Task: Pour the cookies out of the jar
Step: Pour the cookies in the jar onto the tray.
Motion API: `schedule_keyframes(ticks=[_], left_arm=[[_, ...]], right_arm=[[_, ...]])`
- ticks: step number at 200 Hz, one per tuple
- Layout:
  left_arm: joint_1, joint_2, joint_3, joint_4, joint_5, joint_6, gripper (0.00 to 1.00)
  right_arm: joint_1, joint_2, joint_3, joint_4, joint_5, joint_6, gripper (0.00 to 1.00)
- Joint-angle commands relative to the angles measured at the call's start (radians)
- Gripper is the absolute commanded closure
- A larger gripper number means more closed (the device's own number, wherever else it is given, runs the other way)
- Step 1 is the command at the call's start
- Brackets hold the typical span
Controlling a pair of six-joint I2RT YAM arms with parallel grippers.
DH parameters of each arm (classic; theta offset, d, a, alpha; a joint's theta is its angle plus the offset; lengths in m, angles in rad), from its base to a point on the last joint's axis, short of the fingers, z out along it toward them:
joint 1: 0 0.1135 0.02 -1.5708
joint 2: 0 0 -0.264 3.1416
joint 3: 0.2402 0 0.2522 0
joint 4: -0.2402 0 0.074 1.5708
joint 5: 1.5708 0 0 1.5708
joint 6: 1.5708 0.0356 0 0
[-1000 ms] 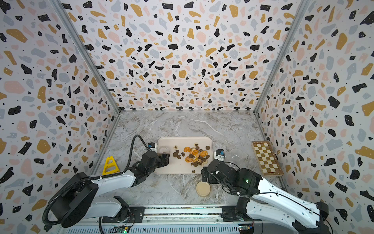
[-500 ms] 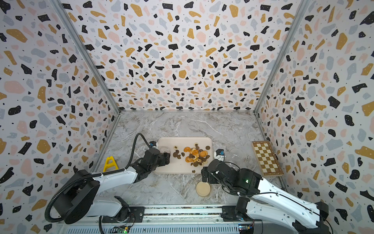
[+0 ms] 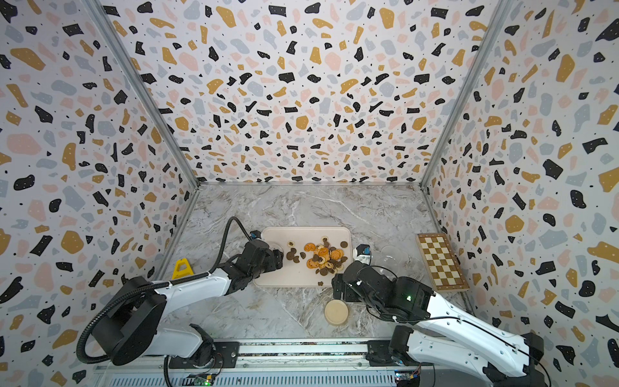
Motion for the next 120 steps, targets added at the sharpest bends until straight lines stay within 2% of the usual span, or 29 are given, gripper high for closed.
schedule_keyframes(ticks=[1, 49, 88, 120], left_arm=[[0.003, -0.024, 0.042, -0.02, 0.006, 0.003, 1.0], [0.003, -0.096, 0.075, -0.049, -0.028, 0.024, 1.0], [0.003, -0.022, 0.092, -0.052, -0.014, 0.038, 1.0], [0.004, -0.003, 0.075, -0.049, -0.017, -0.015, 1.0]], right_arm=[[-0.003, 0.0, 0.044, -0.015, -0.003, -0.01, 0.04], [-0.003, 0.003, 0.04, -0.013, -0.005, -0.01, 0.05], [-0.003, 0.005, 0.035, -0.004, -0.006, -0.011, 0.05], [-0.002, -0.013, 0.034, -0.015, 0.0, -0.006, 0.05]])
